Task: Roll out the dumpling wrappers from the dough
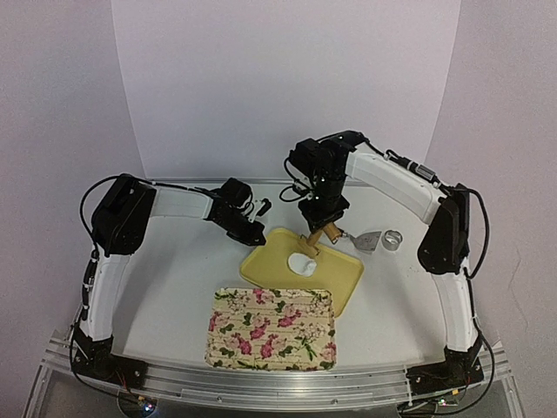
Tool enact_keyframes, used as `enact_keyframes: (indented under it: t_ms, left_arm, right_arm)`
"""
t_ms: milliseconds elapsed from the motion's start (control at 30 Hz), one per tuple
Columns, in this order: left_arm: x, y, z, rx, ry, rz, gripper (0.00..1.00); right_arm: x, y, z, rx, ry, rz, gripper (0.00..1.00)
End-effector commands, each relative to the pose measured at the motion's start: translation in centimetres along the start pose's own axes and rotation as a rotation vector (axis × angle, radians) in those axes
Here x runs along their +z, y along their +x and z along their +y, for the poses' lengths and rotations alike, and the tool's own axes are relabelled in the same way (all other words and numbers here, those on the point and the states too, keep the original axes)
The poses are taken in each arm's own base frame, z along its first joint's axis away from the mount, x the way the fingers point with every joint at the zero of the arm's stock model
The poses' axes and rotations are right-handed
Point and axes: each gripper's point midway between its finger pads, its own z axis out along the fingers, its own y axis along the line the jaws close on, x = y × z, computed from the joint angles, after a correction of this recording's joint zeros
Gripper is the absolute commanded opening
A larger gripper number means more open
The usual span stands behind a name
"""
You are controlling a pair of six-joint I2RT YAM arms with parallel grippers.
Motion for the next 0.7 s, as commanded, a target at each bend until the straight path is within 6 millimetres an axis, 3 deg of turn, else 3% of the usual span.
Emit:
enact_keyframes:
  t_ms: [0,233,467,667]
  left_arm:
    - [0.3,0.0,-1.1,0.055,0.038,0.027,0.0]
    - [0.0,-1.8,-0.5,0.033,-0.007,-0.02,0.0]
    - [0.6,-3.6,0.8,0.051,-0.078,-0.046,0.0]
    - [0.5,-5.5,1.0,0.037,-0.094,-0.074,0.03]
  right_arm:
    - [-1.3,7.5,-1.0,-0.068,0.032,0.306,0.0]
    - [-1.2,9.3,-1.3,-0.07,0.038,0.356,0.0]
    - [-3.0,11.0,-2.1,-0.063,0.055,0.352,0.0]
    - [-4.2,10.5,-2.1,-0.029,0.052,0.307,0.0]
